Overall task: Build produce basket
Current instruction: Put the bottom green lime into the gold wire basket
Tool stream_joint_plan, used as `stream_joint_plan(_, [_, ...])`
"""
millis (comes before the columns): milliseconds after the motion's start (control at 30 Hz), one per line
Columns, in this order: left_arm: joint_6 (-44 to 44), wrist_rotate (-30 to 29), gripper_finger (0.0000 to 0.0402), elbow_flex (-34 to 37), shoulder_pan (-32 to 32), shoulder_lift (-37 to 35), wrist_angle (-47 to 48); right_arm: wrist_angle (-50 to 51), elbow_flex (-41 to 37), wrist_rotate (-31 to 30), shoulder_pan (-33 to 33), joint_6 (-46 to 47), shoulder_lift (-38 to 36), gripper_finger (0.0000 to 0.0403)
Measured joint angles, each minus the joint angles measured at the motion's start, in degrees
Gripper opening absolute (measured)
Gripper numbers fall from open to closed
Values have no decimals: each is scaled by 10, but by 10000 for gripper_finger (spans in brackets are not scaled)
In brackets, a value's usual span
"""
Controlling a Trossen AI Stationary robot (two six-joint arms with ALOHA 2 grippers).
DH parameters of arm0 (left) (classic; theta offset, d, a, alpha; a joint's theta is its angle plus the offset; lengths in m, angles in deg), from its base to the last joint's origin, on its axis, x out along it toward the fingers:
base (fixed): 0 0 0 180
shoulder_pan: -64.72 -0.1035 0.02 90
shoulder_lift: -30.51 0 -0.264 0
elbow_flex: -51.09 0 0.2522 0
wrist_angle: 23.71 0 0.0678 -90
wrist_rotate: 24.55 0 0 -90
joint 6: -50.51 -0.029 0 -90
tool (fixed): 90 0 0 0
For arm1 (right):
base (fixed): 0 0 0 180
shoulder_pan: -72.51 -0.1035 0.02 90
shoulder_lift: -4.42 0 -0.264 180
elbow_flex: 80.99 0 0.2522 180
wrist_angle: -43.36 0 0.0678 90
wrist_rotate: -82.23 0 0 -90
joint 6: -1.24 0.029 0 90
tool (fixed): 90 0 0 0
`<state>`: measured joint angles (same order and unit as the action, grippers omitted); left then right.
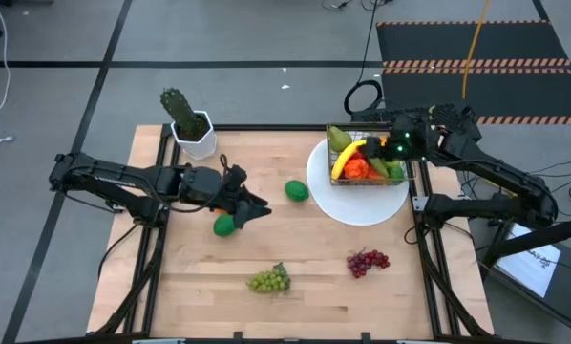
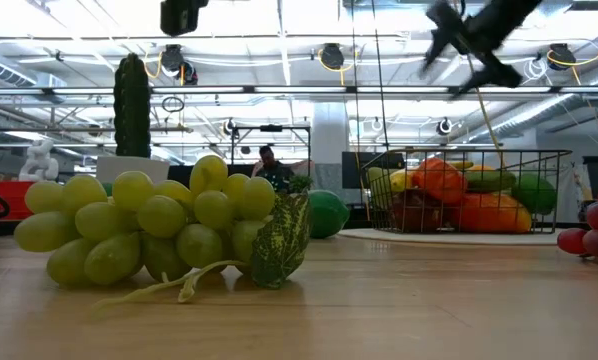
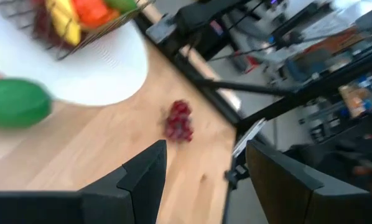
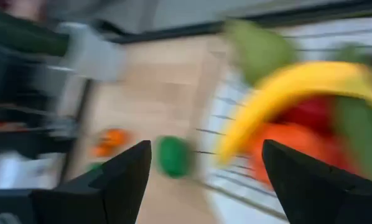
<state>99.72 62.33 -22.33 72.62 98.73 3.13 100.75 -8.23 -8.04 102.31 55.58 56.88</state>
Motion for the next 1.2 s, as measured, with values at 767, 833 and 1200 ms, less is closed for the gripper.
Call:
stream_joint_plan(767, [96,-30,259,5,20,0,445,-243,0,-74,-210,20,69,297])
stream_joint_plan(833, [104,-31,288,18,20,0,458,-257,0,-74,-214,19,78,297])
stream_joint_plan(1200, [129,-3,396,112,18,0,466,-327,0,-75,-213,-8,116,297])
